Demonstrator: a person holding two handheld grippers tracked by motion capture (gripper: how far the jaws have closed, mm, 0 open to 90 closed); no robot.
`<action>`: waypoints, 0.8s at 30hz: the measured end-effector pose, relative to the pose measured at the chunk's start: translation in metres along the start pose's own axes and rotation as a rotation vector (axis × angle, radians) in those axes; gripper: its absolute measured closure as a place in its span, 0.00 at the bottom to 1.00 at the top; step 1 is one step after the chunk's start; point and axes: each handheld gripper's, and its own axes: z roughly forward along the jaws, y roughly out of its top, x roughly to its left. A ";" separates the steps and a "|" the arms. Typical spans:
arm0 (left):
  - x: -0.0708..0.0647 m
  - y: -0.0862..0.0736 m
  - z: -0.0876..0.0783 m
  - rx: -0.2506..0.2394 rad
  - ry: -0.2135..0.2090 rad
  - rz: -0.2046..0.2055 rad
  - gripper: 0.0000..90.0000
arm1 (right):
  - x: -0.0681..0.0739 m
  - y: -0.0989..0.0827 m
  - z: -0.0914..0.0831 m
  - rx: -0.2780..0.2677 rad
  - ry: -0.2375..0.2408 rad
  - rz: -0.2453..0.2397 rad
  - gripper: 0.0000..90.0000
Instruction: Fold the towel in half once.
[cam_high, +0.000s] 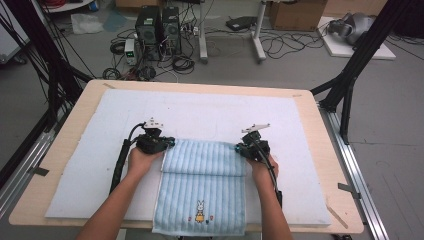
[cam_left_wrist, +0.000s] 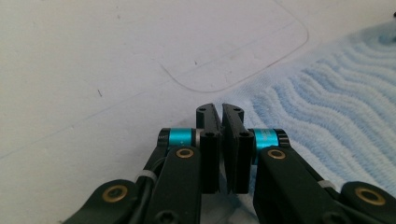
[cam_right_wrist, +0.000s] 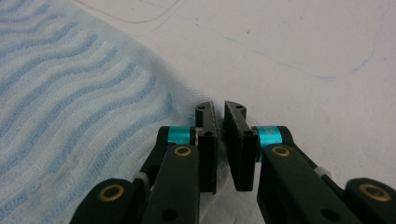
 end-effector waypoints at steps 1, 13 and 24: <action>0.001 0.001 -0.002 -0.012 -0.007 -0.002 0.95 | 0.000 0.000 -0.002 -0.015 -0.002 -0.003 0.93; -0.001 0.008 -0.030 -0.132 -0.098 -0.035 0.95 | 0.003 -0.001 -0.037 -0.150 0.049 -0.001 0.93; -0.012 0.000 -0.058 -0.192 -0.171 -0.031 0.95 | 0.011 -0.016 -0.065 -0.227 0.093 0.012 0.93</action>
